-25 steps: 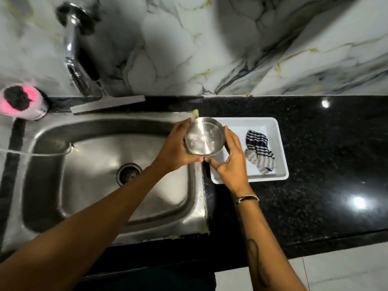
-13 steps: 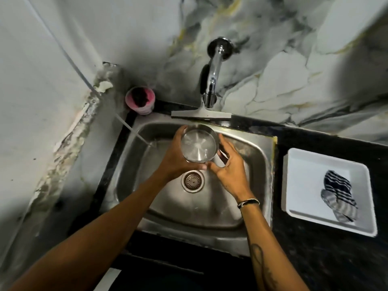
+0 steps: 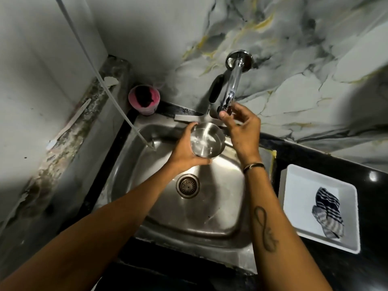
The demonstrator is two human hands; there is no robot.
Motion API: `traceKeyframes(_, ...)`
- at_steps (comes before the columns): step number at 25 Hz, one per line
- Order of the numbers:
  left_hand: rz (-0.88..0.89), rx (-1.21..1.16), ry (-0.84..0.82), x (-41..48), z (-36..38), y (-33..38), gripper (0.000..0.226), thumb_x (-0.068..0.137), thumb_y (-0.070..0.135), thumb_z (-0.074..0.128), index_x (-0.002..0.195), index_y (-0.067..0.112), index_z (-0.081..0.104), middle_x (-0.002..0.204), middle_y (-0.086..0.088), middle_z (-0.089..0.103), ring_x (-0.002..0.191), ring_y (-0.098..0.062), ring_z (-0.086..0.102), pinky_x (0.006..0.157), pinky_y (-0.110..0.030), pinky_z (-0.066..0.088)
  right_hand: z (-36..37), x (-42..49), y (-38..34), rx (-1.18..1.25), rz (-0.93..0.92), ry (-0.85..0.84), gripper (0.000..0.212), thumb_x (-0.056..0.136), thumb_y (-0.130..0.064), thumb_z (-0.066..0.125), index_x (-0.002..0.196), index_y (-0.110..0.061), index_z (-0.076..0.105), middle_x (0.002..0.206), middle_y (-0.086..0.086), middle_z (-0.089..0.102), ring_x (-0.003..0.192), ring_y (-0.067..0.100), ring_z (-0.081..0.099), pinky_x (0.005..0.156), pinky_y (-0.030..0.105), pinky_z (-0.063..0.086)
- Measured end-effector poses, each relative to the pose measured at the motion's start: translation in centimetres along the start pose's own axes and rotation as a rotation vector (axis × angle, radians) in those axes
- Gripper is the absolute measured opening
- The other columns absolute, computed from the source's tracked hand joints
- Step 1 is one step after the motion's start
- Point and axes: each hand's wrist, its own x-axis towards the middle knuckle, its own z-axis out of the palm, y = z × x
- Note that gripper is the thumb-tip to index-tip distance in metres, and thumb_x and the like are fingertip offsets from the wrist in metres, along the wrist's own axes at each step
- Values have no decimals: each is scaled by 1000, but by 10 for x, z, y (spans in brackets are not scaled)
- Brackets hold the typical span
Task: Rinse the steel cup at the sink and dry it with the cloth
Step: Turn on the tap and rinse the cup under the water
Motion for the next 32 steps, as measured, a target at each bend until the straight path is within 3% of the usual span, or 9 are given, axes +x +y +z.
traceKeyframes(2, 4, -14, -10, 6, 1, 1, 127, 49, 26, 104, 157, 28, 38, 148, 4, 55, 132, 3, 56, 106, -13, 48, -6, 14, 0, 103, -6, -127, 8, 93, -7, 82, 99, -11, 78, 94, 2, 77, 89, 19, 75, 87, 40, 61)
traceKeyframes(5, 16, -24, -2, 13, 3, 3, 125, 51, 23, 104, 156, 28, 39, 150, 1, 55, 138, -11, 56, 110, -22, 50, -12, 19, -3, 205, 76, -172, 26, 88, 1, 84, 114, 4, 80, 110, 20, 84, 109, 39, 80, 100, 48, 65)
traceKeyframes(12, 15, -65, 56, 24, 15, 0, 130, 55, 7, 105, 163, 18, 33, 161, -5, 49, 149, -22, 49, 124, -40, 44, 11, 7, -18, -193, 43, 179, 37, 66, -34, 102, 74, -32, 67, 65, -13, 68, 68, 7, 69, 72, 29, 62)
traceKeyframes(16, -13, -108, 42, 37, 22, 6, 130, 54, 7, 104, 162, 22, 33, 154, 4, 52, 140, -5, 51, 113, -12, 42, -9, 15, -18, -162, -42, -43, 29, 80, -22, 95, 74, -28, 67, 69, -10, 65, 70, 15, 68, 72, 31, 60)
traceKeyframes(19, -24, -88, -34, 39, 30, 3, 127, 55, 3, 104, 157, 29, 34, 145, 21, 52, 128, 23, 49, 103, 1, 37, -32, 31, -13, -23, -45, -305, 37, 93, 0, 81, 71, -27, 67, 60, -19, 56, 59, -4, 53, 67, 14, 52)
traceKeyframes(22, -54, -76, -93, 29, 29, -4, 126, 54, 2, 104, 158, 21, 37, 147, 1, 59, 134, -5, 59, 111, -21, 47, -36, 42, -4, 48, 26, -361, 28, 92, 12, 74, 89, -15, 66, 61, -17, 54, 60, -7, 57, 70, 11, 55)
traceKeyframes(24, -48, -69, -75, 25, 21, -9, 126, 54, -1, 105, 159, 18, 38, 150, -8, 59, 139, -21, 59, 116, -37, 51, -34, 44, 1, 101, 42, -388, 19, 93, 14, 71, 102, -2, 66, 64, -15, 72, 74, 2, 74, 78, 18, 63)
traceKeyframes(27, -41, -68, -26, 29, 6, -11, 125, 56, -5, 104, 160, 15, 37, 152, -9, 58, 143, -23, 55, 121, -44, 48, -31, 44, 6, 173, 74, -339, 25, 91, 13, 75, 112, 2, 66, 88, -4, 87, 88, 17, 82, 76, 27, 67)
traceKeyframes(32, -36, -45, -46, 37, 15, 1, 128, 53, 5, 104, 161, 17, 36, 156, -6, 53, 147, -23, 51, 126, -46, 43, -28, 41, 6, 181, 52, -280, 28, 86, 16, 78, 99, -7, 69, 77, -8, 84, 74, 6, 79, 73, 24, 65)
